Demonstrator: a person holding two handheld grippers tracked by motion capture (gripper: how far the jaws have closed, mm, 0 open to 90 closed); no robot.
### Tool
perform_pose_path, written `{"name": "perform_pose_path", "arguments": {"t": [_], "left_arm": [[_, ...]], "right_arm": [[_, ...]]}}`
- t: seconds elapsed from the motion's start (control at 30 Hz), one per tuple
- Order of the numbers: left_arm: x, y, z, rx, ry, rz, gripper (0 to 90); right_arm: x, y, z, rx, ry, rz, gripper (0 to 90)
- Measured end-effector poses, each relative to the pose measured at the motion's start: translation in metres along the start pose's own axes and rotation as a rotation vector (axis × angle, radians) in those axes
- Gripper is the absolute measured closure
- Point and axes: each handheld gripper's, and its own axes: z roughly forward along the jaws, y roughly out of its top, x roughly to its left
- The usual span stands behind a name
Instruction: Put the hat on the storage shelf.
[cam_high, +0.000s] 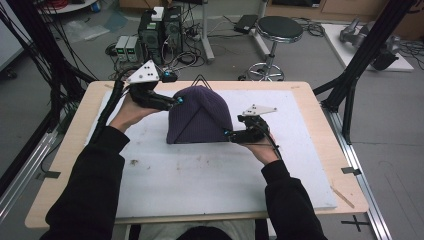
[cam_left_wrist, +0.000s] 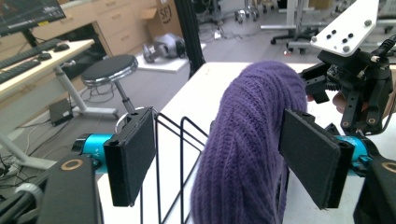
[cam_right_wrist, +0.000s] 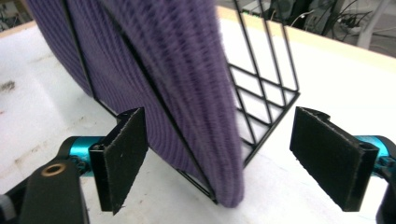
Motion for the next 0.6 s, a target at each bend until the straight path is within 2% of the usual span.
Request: {"name": "perform_pose_path", "arguments": {"t": [0.13,0.3,0.43,0.6], "left_arm": [[0.0,-0.002,-0.007,-0.004,0.013,0.003,26.5],[0.0,-0.005,-0.018,-0.018,0.05,-0.016,26.5],[0.0,-0.008,-0.028,-0.03,0.063,-0.024,25.0],[0.0,-0.013,-0.042,-0.031,0.11,-0.026,24.3]], "right_arm": [[-0.006,0.001,-0.008,-0.029,-0.009,0.028,13.2],[-0.011,0.003,-0.022,-0.085,-0.03,0.048,12.4],[-0.019,0.002,-0.032,-0.091,-0.027,0.073,12.3],[-0.028,-0.001,-0.045,-0.109,-0.097,0.114,12.4]]}}
